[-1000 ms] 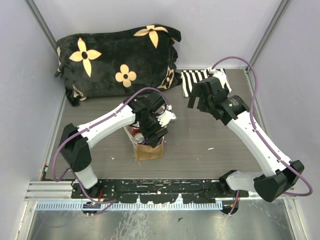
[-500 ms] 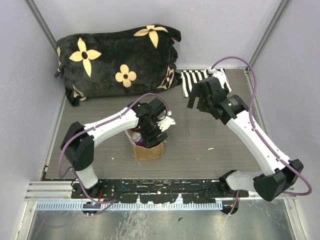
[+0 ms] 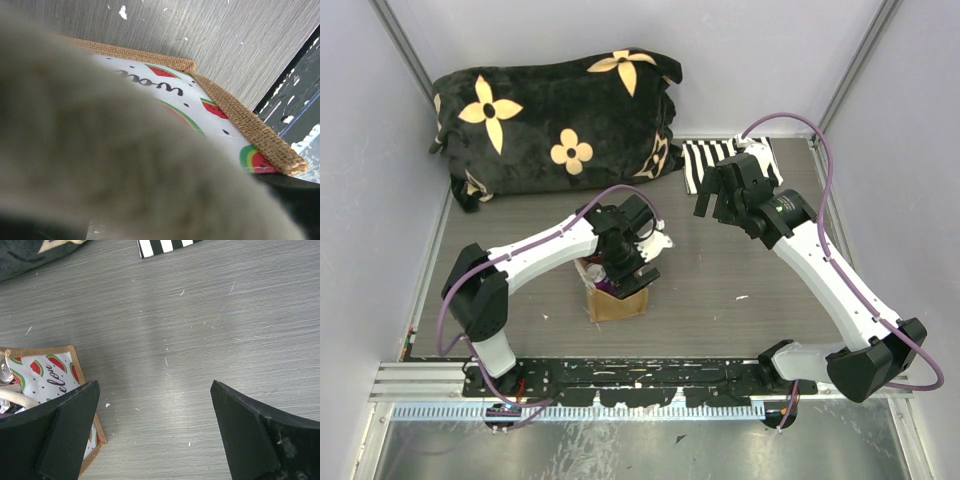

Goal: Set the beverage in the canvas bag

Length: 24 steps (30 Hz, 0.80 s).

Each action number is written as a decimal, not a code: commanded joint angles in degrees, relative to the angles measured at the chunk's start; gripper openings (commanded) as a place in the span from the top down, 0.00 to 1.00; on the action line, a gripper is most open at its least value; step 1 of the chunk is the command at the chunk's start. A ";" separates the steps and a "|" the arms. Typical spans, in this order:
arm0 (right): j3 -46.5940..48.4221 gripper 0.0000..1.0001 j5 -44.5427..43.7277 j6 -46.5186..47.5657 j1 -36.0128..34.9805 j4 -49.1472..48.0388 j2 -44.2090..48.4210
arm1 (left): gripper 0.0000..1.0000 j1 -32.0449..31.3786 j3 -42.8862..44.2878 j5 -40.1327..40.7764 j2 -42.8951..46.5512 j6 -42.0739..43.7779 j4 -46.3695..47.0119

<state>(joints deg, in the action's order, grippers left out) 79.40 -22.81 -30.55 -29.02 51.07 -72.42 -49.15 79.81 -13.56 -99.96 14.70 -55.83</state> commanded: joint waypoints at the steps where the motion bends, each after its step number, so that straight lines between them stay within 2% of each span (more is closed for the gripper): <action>1: 2.21 0.01 -0.03 -0.19 0.27 -1.19 0.09 | 0.06 -0.57 3.07 -1.36 -0.41 -1.69 0.59; 24: 2.52 0.01 1.23 -0.57 0.27 -1.56 -0.97 | 0.03 -1.26 9.51 -6.37 3.85 -0.47 -6.10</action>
<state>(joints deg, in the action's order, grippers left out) 79.42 -21.78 -30.57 -29.02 51.05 -72.99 -49.56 86.67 -15.75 -99.15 13.93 -59.61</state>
